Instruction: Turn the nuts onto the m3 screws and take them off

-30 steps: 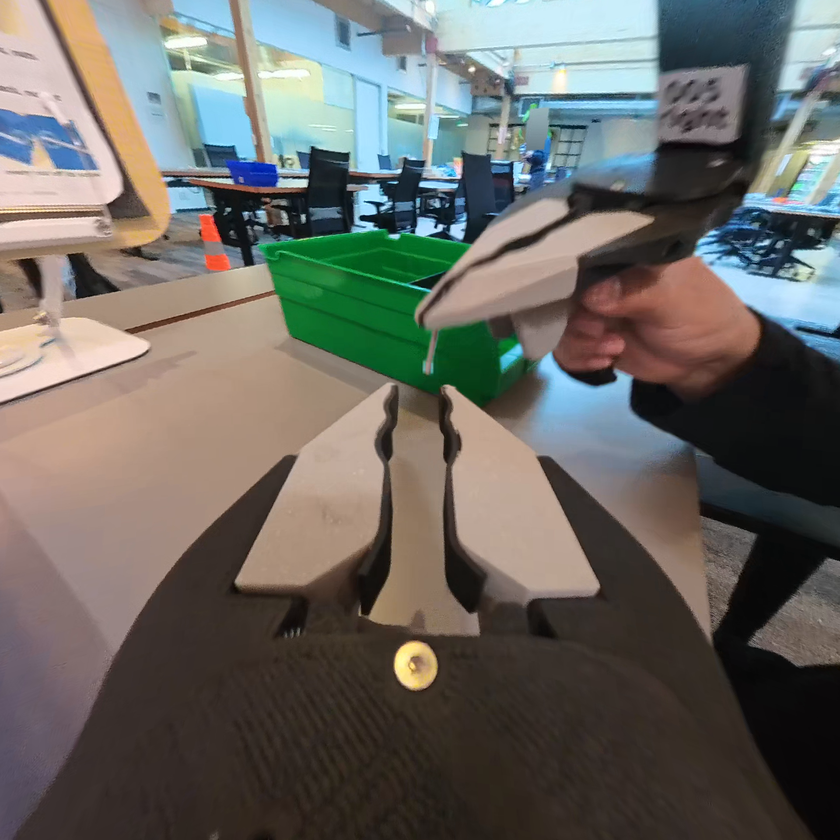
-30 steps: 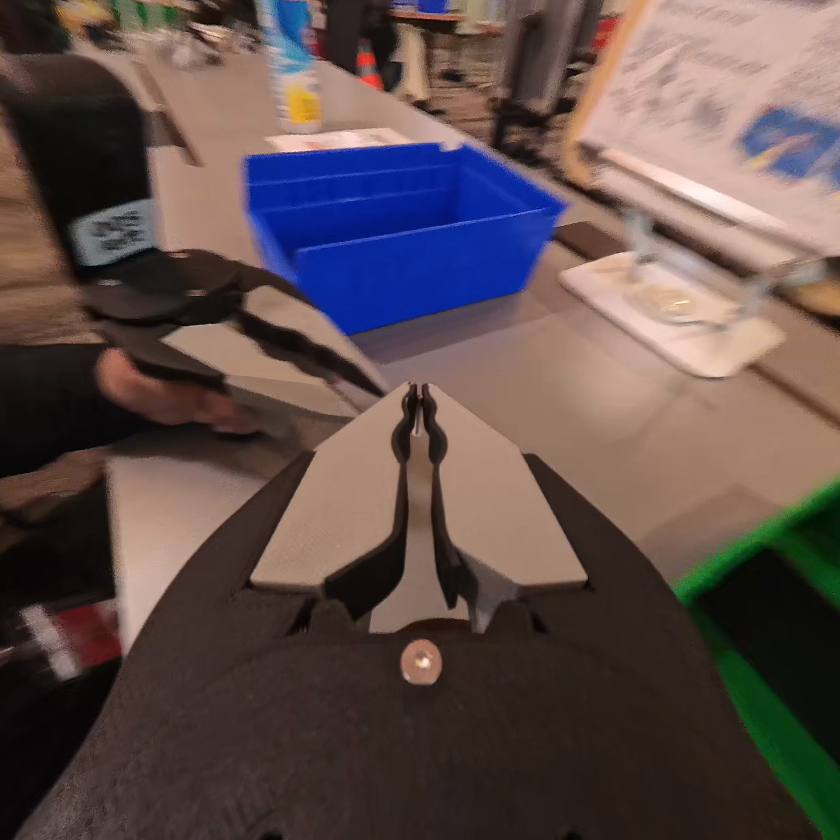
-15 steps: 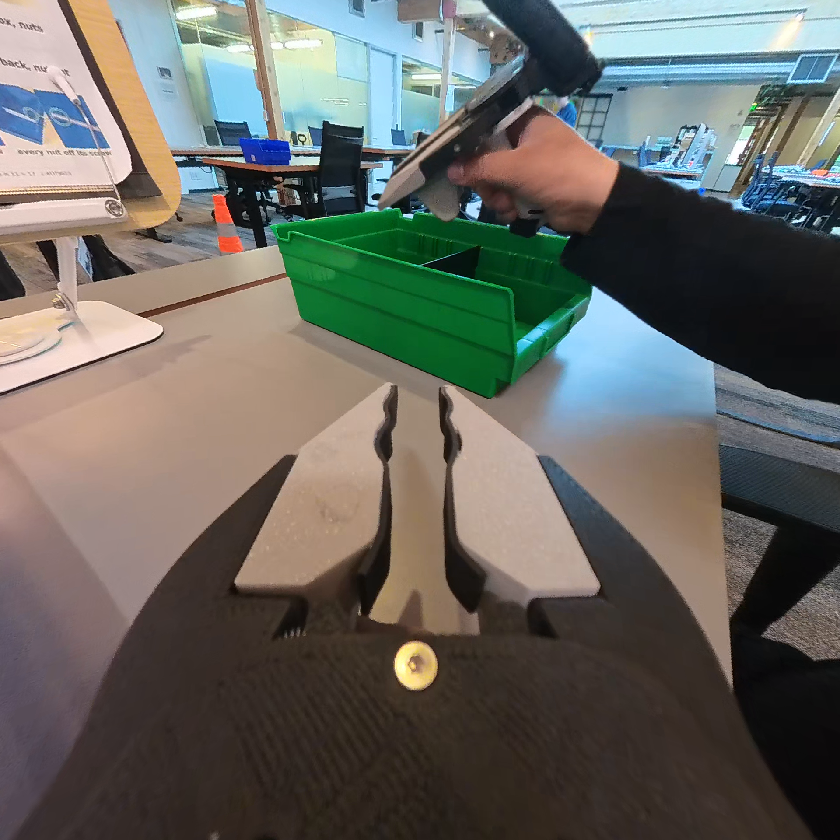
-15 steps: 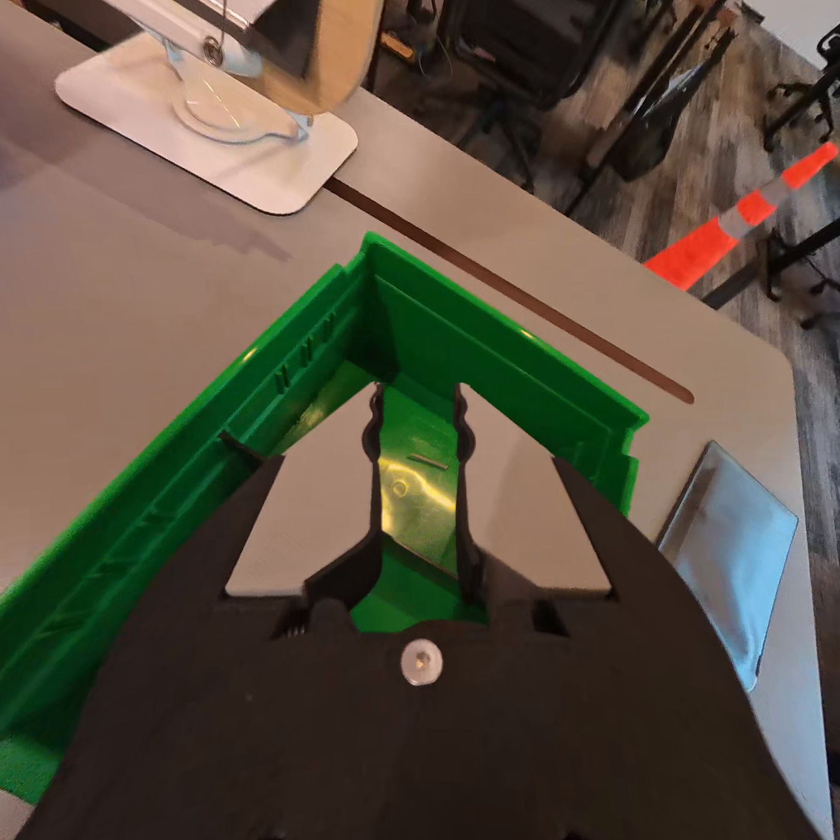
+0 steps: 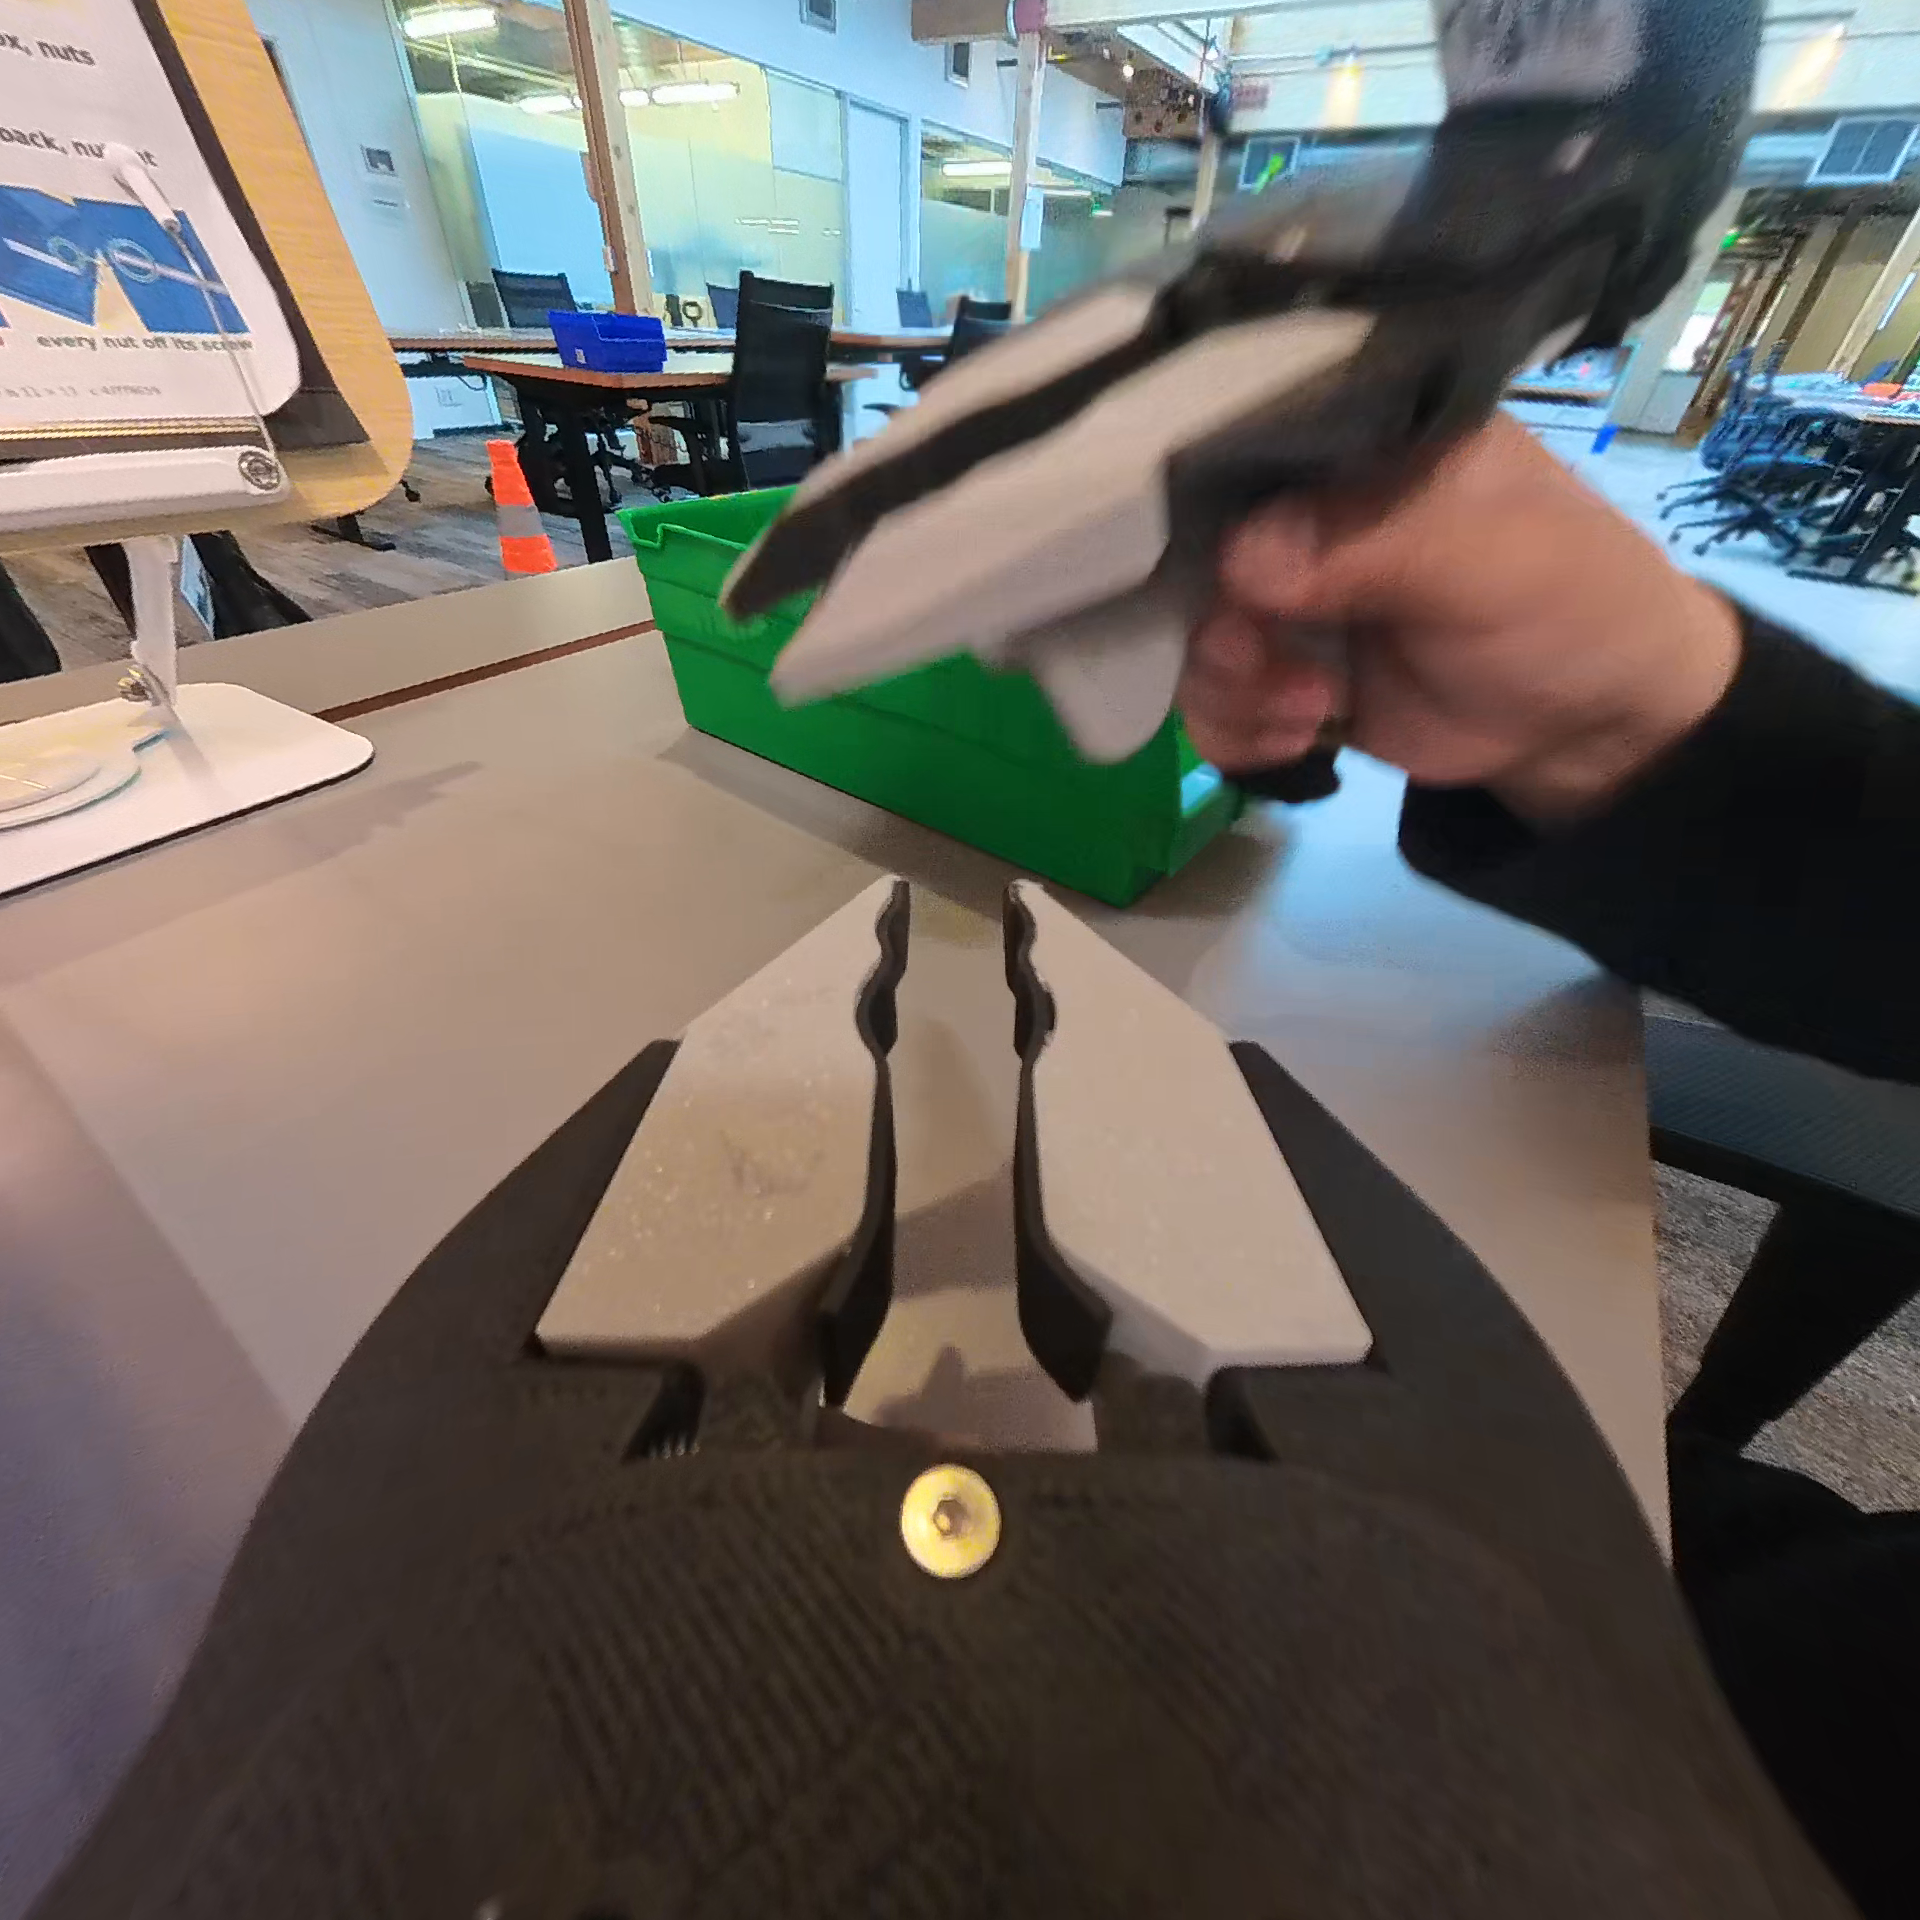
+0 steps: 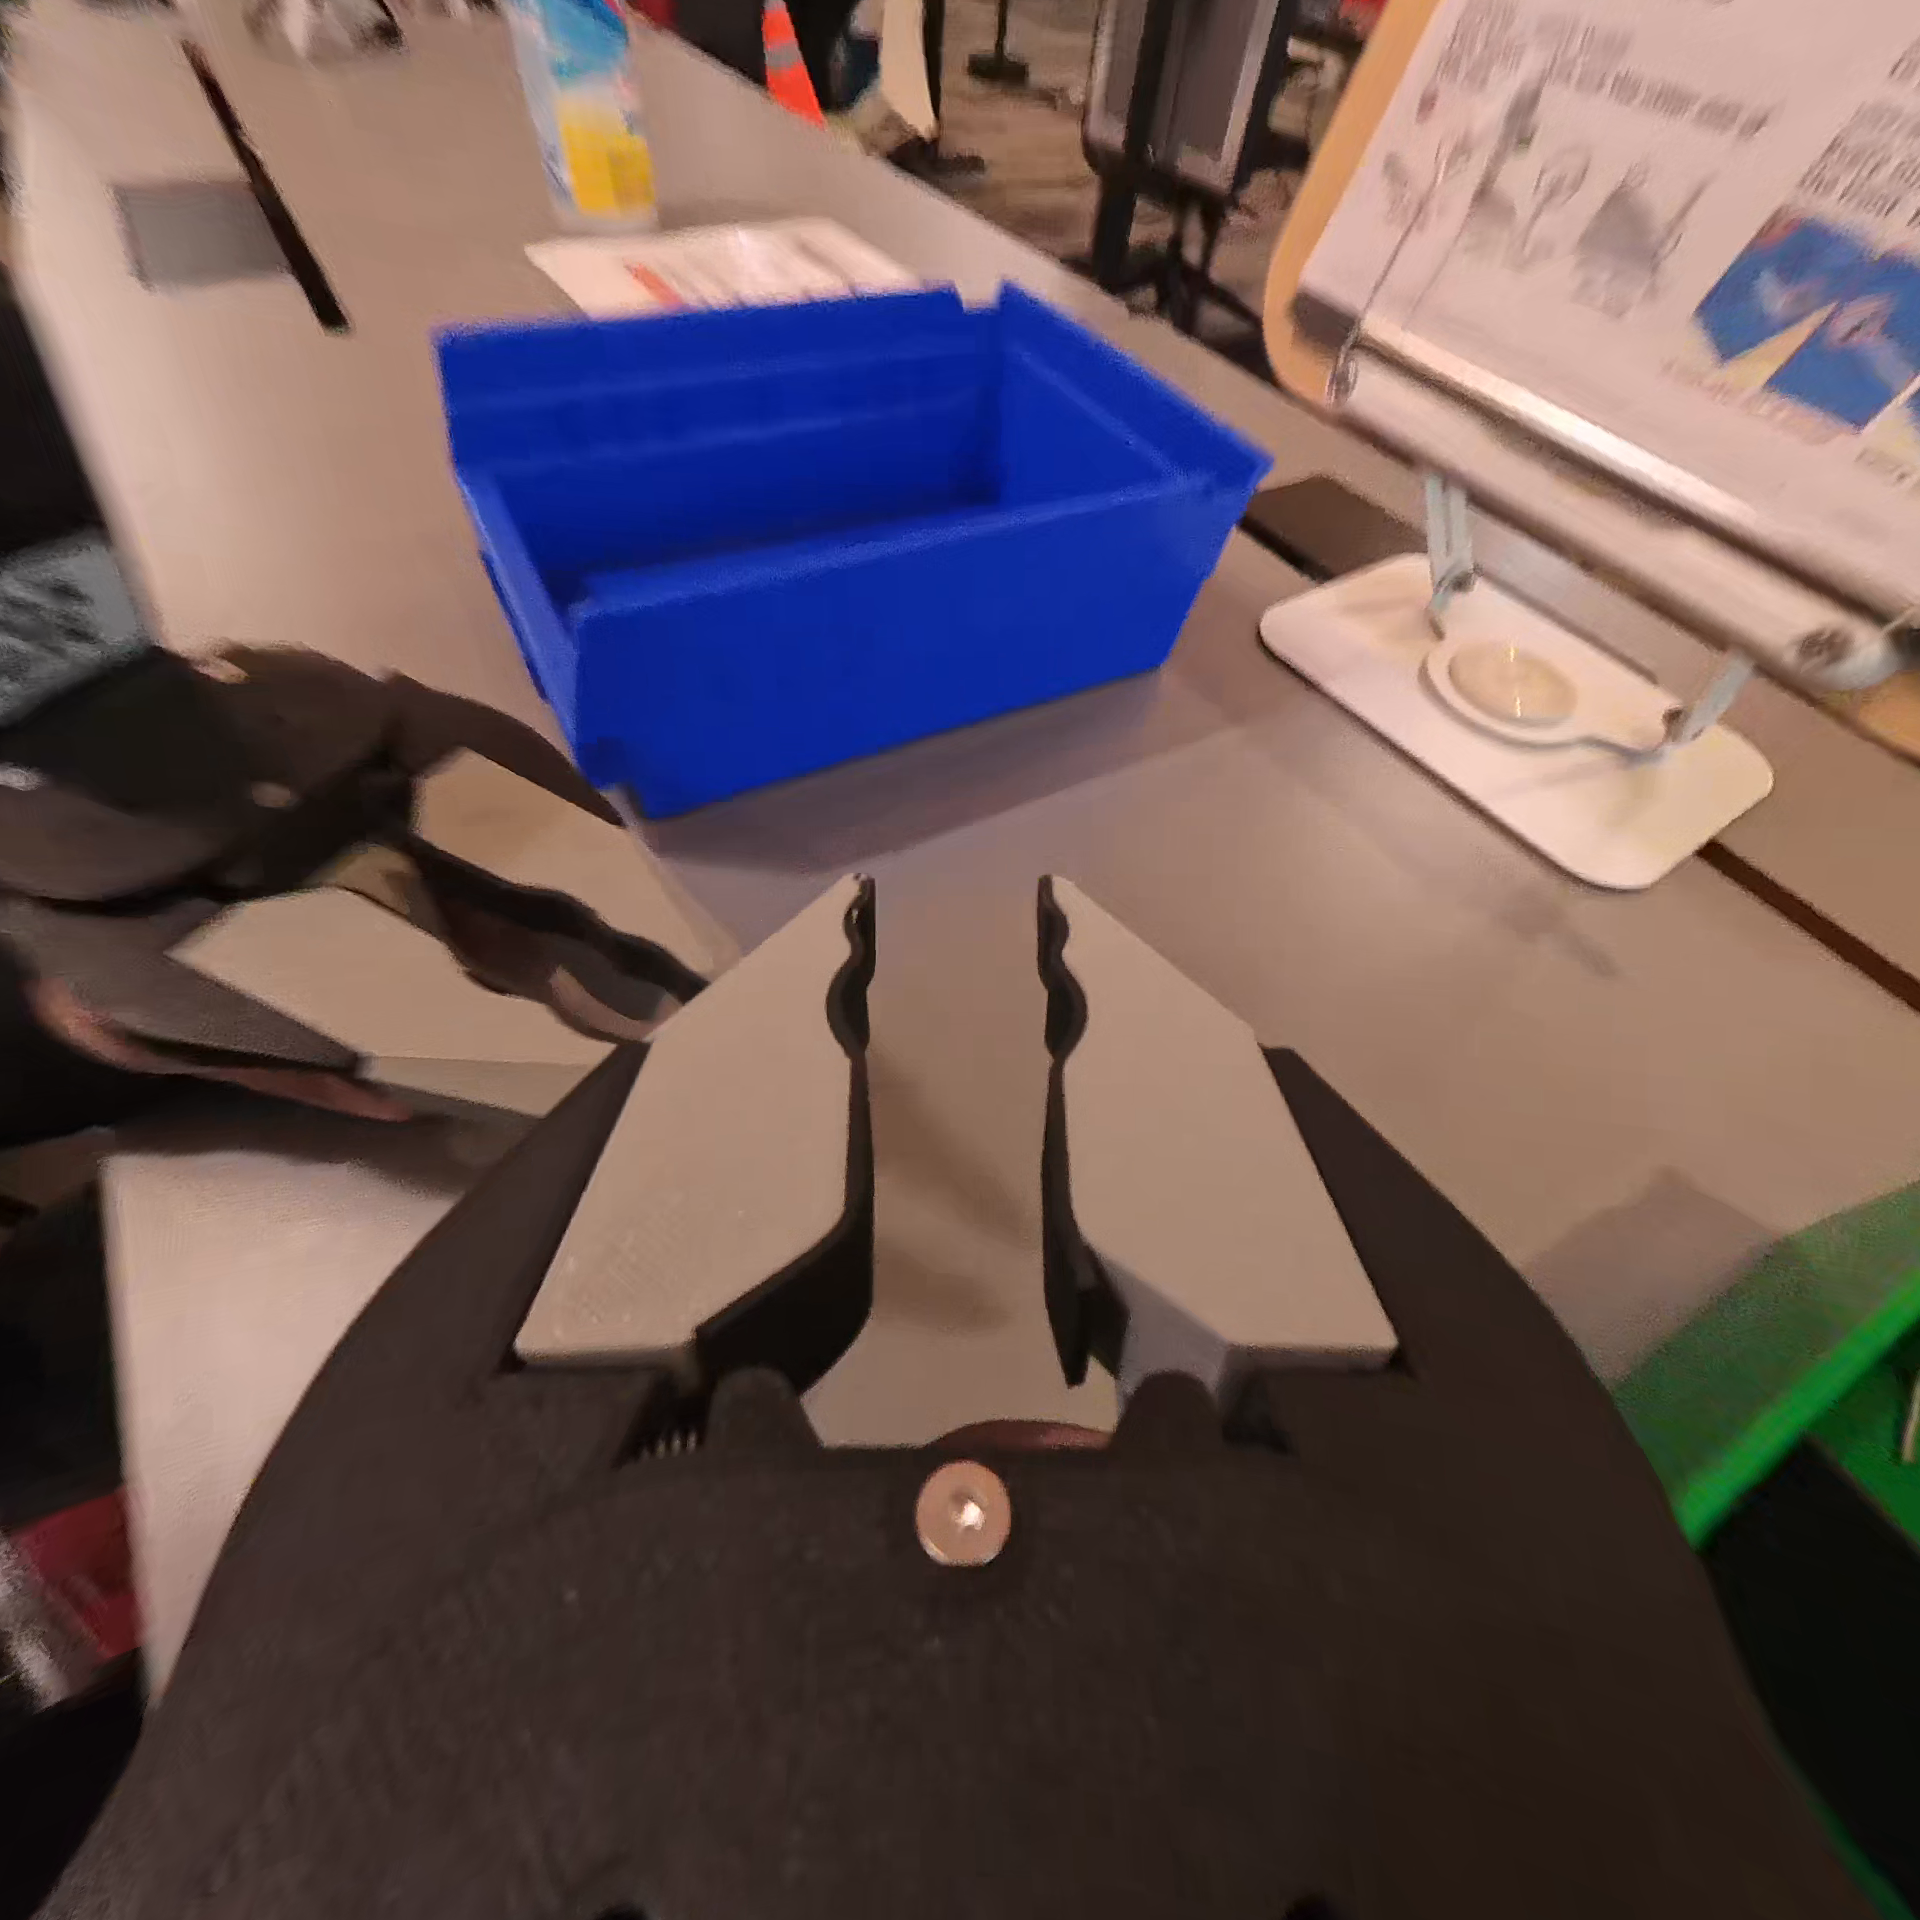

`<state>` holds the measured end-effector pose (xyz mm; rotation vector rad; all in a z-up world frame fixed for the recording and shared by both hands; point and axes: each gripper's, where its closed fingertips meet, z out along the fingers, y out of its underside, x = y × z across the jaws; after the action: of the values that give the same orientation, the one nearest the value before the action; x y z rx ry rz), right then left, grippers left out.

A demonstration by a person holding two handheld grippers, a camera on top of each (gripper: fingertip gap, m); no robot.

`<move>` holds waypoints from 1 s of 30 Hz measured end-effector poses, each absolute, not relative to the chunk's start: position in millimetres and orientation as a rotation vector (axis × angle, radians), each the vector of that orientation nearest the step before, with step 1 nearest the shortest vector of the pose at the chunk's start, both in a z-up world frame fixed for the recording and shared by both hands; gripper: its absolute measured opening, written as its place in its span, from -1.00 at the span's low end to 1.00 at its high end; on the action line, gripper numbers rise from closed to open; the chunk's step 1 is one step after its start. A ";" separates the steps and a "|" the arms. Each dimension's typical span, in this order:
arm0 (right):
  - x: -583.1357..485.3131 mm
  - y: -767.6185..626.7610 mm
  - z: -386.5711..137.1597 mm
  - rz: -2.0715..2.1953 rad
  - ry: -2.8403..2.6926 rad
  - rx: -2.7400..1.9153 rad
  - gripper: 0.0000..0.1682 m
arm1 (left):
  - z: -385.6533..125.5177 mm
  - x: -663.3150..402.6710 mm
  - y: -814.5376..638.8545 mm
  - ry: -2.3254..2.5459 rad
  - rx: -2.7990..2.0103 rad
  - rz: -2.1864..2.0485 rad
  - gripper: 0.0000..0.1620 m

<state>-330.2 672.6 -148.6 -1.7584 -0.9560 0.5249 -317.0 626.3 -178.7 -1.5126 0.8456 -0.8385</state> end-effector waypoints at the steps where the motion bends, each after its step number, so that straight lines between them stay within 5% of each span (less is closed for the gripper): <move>1: -334.8 678.8 -164.7 0.488 -0.956 -1.783 -0.66 | -177.9 -318.7 627.1 0.833 -1.512 -0.834 -0.80; 6: -342.3 697.4 -216.4 0.432 -0.962 -1.821 -0.67 | -156.3 -347.5 637.6 0.726 -1.531 -0.799 -0.79; 13: -349.7 688.0 -223.4 0.477 -1.006 -1.808 -0.65 | -84.8 -455.8 662.4 0.483 -1.526 -0.813 -0.67; 30: -362.7 673.8 -231.1 0.487 -1.093 -1.797 -0.63 | -243.6 -561.3 782.2 0.657 -2.573 -0.346 -0.67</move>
<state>-362.7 673.8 -231.1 -1.7971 -1.0926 0.4873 -561.3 782.2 -243.6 -2.5730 0.6566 -0.3460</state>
